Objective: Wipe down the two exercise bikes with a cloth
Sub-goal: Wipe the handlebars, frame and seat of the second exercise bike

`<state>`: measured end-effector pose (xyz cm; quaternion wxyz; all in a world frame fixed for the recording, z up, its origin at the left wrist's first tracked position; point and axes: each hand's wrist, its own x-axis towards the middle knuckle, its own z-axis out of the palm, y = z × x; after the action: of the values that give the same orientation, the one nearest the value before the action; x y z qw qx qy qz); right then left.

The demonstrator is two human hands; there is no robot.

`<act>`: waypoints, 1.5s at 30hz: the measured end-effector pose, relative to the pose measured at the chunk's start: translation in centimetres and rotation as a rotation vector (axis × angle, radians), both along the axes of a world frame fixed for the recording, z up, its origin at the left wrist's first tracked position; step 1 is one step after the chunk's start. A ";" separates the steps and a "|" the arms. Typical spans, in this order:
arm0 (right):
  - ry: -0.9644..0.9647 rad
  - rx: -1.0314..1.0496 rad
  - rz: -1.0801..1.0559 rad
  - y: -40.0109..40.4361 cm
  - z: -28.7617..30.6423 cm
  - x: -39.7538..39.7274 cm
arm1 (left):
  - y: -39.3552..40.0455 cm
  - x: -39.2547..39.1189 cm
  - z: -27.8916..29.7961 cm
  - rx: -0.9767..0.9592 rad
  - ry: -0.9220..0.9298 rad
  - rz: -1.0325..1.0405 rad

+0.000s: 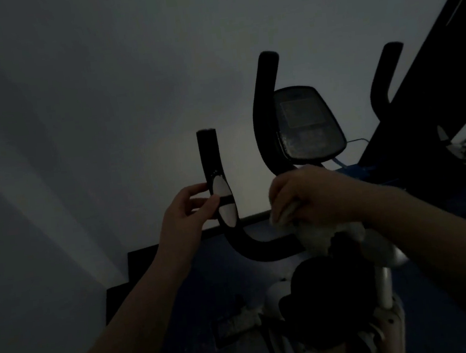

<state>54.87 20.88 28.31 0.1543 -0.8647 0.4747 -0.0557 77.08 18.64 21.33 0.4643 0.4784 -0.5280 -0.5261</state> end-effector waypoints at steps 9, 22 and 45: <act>-0.427 0.147 -0.069 2.6 -2.7 0.0 | 1.5 -1.8 -0.6 -0.007 0.062 0.179; -0.733 -0.137 -0.208 1.2 -4.5 5.3 | 1.7 -2.7 -0.9 0.193 0.326 0.260; -0.289 -0.233 0.083 -7.4 1.6 5.6 | -4.1 1.9 1.3 -0.049 -0.085 -0.058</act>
<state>60.42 13.45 29.95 0.1221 -0.8786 0.4018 -0.2276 78.99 14.58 22.68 0.4377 0.4734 -0.5735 -0.5054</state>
